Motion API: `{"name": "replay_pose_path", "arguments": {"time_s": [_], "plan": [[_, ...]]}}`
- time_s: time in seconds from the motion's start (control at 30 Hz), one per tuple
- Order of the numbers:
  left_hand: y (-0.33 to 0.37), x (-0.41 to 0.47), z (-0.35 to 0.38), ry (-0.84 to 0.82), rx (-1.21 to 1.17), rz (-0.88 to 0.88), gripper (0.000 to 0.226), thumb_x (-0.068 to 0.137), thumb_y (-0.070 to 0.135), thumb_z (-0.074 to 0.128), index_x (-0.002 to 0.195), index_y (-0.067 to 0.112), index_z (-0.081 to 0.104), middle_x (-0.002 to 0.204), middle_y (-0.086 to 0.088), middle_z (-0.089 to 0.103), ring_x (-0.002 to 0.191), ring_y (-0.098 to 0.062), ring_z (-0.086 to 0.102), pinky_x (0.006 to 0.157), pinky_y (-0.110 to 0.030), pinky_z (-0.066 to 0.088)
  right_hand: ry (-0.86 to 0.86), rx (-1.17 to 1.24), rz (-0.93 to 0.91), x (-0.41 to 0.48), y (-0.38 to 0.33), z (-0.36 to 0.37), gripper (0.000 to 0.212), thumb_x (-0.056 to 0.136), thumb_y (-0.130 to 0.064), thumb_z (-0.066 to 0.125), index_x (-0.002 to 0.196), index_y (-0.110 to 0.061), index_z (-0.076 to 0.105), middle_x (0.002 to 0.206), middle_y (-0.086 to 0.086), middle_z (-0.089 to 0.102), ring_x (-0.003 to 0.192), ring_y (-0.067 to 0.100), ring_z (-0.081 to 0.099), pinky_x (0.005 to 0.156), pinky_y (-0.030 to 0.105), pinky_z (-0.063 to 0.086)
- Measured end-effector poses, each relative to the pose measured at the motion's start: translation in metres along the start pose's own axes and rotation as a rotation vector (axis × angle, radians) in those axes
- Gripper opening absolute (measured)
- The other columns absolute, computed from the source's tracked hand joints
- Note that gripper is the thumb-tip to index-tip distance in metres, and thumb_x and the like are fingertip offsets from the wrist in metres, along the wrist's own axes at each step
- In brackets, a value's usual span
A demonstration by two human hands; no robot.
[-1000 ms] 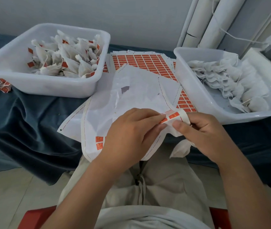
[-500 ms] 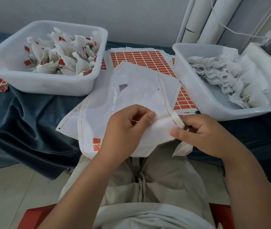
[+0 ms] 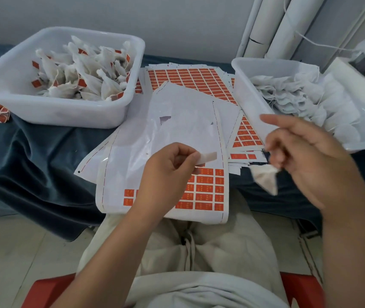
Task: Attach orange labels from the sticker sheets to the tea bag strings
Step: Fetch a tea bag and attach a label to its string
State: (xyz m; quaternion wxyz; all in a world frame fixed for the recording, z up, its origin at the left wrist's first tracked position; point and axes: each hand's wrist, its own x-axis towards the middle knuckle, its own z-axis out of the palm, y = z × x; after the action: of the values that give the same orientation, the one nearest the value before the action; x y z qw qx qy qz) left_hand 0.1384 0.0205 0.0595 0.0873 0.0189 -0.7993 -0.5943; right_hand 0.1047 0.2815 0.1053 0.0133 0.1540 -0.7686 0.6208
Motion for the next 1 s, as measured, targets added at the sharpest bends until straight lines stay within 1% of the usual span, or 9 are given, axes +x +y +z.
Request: {"name": "replay_pose_path", "arguments": {"time_s": [0.07,0.17,0.3,0.43,0.5,0.57,0.7,0.83,1.0], "plan": [[0.000,0.000,-0.001,0.025,0.050,0.024,0.012,0.101,0.035,0.066,0.090,0.040,0.066,0.087,0.028,0.072,0.082,0.005,0.071,0.066,-0.006,0.051,-0.022,-0.096,0.028,-0.001,-0.004,0.022,0.038,0.102,-0.037,0.057,0.139,-0.044,0.062,0.104,-0.004,0.078,0.079,0.010,0.070,0.076,0.022,0.060],[-0.003,0.002,-0.006,0.076,0.131,0.046,0.014,0.102,0.038,0.064,0.089,0.043,0.063,0.089,0.031,0.070,0.084,0.007,0.069,0.066,-0.005,0.049,0.002,-0.319,0.045,-0.001,-0.005,0.054,0.020,0.105,-0.038,0.057,0.123,-0.037,0.066,0.107,-0.022,0.077,0.093,0.003,0.074,0.085,0.029,0.061],[-0.006,0.006,-0.011,0.101,0.165,0.087,0.008,0.102,0.037,0.065,0.095,0.041,0.066,0.082,0.024,0.072,0.083,0.004,0.070,0.066,-0.008,0.050,-0.036,-0.396,0.096,-0.004,-0.004,0.079,0.017,0.099,-0.045,0.062,0.106,-0.040,0.076,0.109,-0.032,0.073,0.104,-0.012,0.065,0.092,0.021,0.055],[-0.002,0.006,-0.013,-0.013,0.163,0.185,0.009,0.101,0.031,0.067,0.096,0.039,0.068,0.088,0.026,0.071,0.085,0.001,0.071,0.074,-0.009,0.052,-0.149,-0.467,0.012,-0.006,-0.002,0.089,0.028,0.092,-0.060,0.057,0.107,-0.046,0.076,0.145,-0.034,0.050,0.135,-0.010,0.044,0.107,0.017,0.036],[0.000,0.004,-0.014,-0.082,0.179,0.231,0.016,0.102,0.027,0.066,0.095,0.042,0.067,0.090,0.027,0.071,0.085,0.001,0.070,0.074,-0.009,0.053,-0.137,-0.405,0.012,-0.007,-0.003,0.089,0.023,0.097,-0.050,0.063,0.110,-0.042,0.080,0.142,-0.031,0.055,0.134,-0.008,0.048,0.106,0.019,0.039],[0.003,0.003,-0.015,-0.125,0.187,0.255,0.021,0.101,0.024,0.066,0.093,0.044,0.064,0.090,0.027,0.070,0.084,0.002,0.070,0.071,-0.007,0.051,-0.101,-0.302,0.013,-0.008,-0.003,0.089,0.018,0.100,-0.040,0.067,0.111,-0.040,0.081,0.127,-0.024,0.067,0.123,-0.001,0.060,0.099,0.022,0.050],[0.005,0.004,-0.017,-0.180,0.122,0.236,0.022,0.100,0.022,0.068,0.097,0.043,0.063,0.087,0.024,0.073,0.080,0.001,0.073,0.069,-0.007,0.053,-0.072,-0.195,0.013,-0.010,-0.003,0.089,0.016,0.098,-0.039,0.068,0.108,-0.042,0.080,0.103,-0.016,0.073,0.101,0.009,0.071,0.082,0.023,0.058],[0.007,0.003,-0.016,-0.237,0.070,0.175,0.028,0.100,0.029,0.069,0.111,0.048,0.052,0.084,0.023,0.076,0.081,0.000,0.074,0.073,-0.009,0.054,-0.074,-0.174,0.010,-0.010,-0.001,0.090,0.015,0.101,-0.034,0.068,0.109,-0.040,0.080,0.101,-0.017,0.077,0.101,0.007,0.073,0.085,0.021,0.058],[0.006,0.002,-0.015,-0.234,0.089,0.186,0.032,0.100,0.032,0.069,0.124,0.041,0.050,0.085,0.025,0.075,0.082,-0.002,0.074,0.071,-0.012,0.056,-0.053,-0.150,0.023,-0.011,-0.001,0.089,0.015,0.100,-0.038,0.068,0.107,-0.046,0.079,0.105,-0.025,0.077,0.102,-0.001,0.073,0.085,0.014,0.057]]}}
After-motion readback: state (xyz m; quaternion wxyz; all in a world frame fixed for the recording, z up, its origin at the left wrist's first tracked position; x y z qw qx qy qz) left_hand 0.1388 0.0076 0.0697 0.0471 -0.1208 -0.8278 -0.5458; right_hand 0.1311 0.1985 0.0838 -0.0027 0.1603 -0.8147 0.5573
